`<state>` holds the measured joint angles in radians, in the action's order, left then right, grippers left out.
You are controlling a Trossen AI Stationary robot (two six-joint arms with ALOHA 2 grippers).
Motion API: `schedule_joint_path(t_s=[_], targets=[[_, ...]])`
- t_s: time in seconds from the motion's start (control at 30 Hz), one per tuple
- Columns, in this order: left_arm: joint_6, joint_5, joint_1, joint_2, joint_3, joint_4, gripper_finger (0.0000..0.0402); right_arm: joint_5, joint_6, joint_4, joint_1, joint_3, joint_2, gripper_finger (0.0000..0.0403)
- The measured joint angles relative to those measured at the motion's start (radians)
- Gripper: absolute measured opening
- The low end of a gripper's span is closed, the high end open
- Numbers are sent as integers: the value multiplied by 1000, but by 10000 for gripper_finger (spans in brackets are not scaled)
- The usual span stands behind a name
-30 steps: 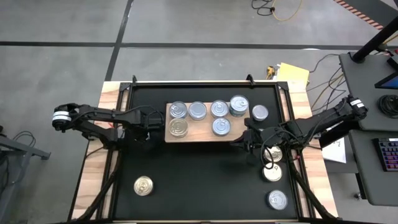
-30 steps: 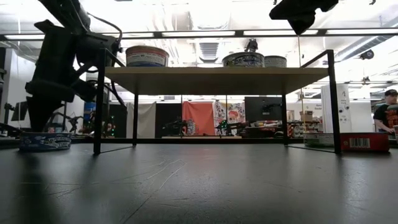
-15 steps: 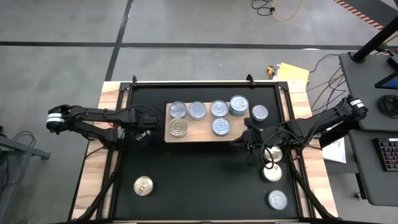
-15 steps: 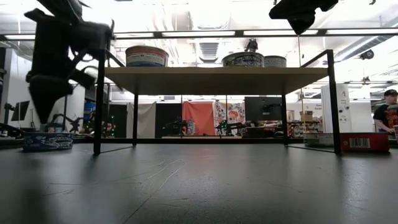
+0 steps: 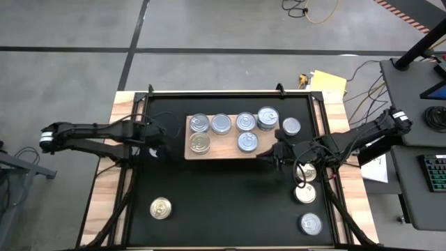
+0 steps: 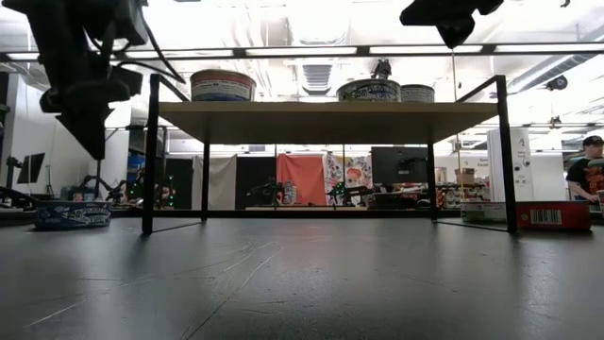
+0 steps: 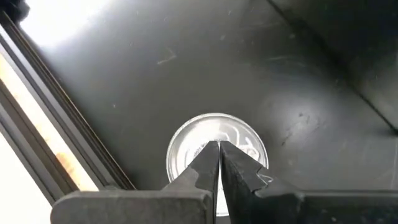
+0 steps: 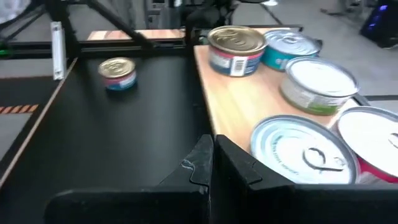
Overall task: Stack canned seafood by type on shelf
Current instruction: Put the dark blue tuna can on the shelf
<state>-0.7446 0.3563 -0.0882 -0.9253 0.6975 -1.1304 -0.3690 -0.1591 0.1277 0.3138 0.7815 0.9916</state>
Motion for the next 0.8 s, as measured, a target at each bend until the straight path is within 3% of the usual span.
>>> schedule_joint_path(t_s=[0.37,0.67,0.8], targets=[[-36,54,89,10,-3,8,0,-9,-6,-65,0,1,0,9],[-273,229,230,7,-47,28,0,-8,-26,-63,3,2,0,9],[-461,181,276,-5,-74,30,0,-9,-26,-65,3,2,0,9]])
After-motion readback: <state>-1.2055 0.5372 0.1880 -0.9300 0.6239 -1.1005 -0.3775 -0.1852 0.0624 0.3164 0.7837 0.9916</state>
